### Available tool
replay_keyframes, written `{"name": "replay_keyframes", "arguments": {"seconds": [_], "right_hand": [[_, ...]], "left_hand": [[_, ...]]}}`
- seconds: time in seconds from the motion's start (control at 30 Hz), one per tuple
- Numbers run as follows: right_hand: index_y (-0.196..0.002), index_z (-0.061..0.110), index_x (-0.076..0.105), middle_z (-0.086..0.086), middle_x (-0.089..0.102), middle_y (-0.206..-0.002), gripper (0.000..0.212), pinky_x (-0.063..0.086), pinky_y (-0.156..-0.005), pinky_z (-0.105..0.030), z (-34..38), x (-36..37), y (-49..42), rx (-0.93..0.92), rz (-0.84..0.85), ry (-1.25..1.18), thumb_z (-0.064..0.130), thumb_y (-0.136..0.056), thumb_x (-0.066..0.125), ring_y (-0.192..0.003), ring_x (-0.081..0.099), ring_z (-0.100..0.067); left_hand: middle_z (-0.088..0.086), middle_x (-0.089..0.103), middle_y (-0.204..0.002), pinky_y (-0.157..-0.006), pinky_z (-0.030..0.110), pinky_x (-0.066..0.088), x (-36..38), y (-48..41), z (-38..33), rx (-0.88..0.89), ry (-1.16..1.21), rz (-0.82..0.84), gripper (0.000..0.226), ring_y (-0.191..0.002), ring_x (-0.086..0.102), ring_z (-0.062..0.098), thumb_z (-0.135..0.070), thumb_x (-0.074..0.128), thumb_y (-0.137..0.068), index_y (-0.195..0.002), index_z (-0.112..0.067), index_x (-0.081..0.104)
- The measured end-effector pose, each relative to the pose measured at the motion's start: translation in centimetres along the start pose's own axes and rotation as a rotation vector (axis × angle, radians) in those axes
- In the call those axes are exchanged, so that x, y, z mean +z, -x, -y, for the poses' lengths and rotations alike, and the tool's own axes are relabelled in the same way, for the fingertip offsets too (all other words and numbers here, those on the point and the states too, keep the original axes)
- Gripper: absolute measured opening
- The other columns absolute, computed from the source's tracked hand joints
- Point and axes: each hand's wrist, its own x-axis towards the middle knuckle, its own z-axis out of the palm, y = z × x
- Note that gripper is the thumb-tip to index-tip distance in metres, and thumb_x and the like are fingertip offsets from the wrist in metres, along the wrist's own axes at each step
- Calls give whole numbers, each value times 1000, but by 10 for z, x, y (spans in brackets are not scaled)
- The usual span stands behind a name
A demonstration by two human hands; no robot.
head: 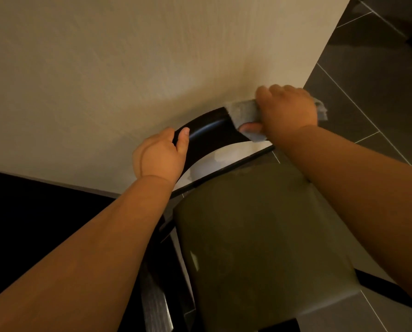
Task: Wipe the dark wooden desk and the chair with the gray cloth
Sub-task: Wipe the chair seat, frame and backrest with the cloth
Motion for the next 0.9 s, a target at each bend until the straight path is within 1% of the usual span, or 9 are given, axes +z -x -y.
{"name": "replay_keyframes", "arguments": {"seconds": [0.13, 0.23, 0.4, 0.5, 0.6, 0.7, 0.77, 0.83, 0.9], "right_hand": [[-111, 11, 52, -9, 50, -93, 71, 47, -88, -49, 3, 6, 5, 92, -14, 70, 75, -83, 67, -96, 60, -35], [-119, 11, 52, -14, 58, -108, 73, 44, -94, -48, 24, 13, -5, -13, -40, 97, 75, -86, 62, -103, 58, -35], [-109, 8, 58, -16, 61, -96, 64, 45, -78, -46, 8, 19, -4, -166, -125, 51, 66, -86, 71, -87, 59, -38], [-111, 10, 57, -15, 60, -95, 62, 49, -77, -48, -31, 21, 19, 56, -151, -60, 67, -88, 67, -86, 59, -36], [-122, 11, 57, -16, 61, -109, 62, 52, -85, -51, -42, 32, 42, 222, -198, -186, 64, -91, 64, -98, 59, -36], [-132, 12, 58, -15, 61, -123, 57, 49, -95, -49, -29, 40, 46, 297, -274, -273, 56, -96, 61, -112, 57, -36], [-131, 11, 62, -15, 61, -127, 47, 47, -99, -46, -21, 45, 48, 363, -405, -361, 45, -98, 64, -116, 54, -34], [-123, 9, 66, -15, 61, -121, 38, 46, -94, -40, -8, 47, 53, 452, -562, -442, 37, -99, 67, -110, 53, -32], [-118, 8, 63, -11, 58, -114, 38, 49, -86, -38, 14, 47, 58, 549, -551, -601, 41, -99, 66, -103, 55, -27]], "left_hand": [[-9, 29, -55, -53, 31, 23, 4, 2, 3, -2, -33, -29, 51, -50, 40, 24, -59, 28, -106, -75, -20, 41], [-13, 25, -55, -52, 30, 22, 6, 1, 3, 29, -9, -68, 49, -47, 38, 22, -56, 32, -107, -73, -21, 40], [-8, 32, -55, -51, 31, 26, 7, 0, 6, 45, -32, -59, 48, -48, 41, 25, -55, 31, -107, -73, -22, 41], [-3, 43, -61, -55, 36, 36, 0, -7, 8, 58, -95, 98, 54, -57, 50, 26, -58, 21, -105, -83, -20, 51], [2, 54, -71, -58, 37, 44, -14, -25, -4, 161, -191, 203, 59, -64, 54, 25, -60, 20, -105, -90, -16, 56], [0, 59, -82, -60, 34, 44, -16, -55, -38, 304, -130, 403, 54, -71, 56, 19, -64, 28, -106, -96, -20, 57], [-2, 63, -93, -65, 35, 46, -10, -73, -57, 292, -49, 548, 58, -79, 58, 18, -68, 29, -105, -108, -21, 63], [-3, 62, -96, -71, 34, 44, -2, -84, -62, 228, -2, 600, 64, -85, 58, 19, -69, 27, -105, -117, -21, 67], [-3, 60, -90, -70, 33, 41, 5, -84, -60, 251, -9, 568, 64, -82, 56, 19, -66, 26, -106, -113, -19, 69]]}}
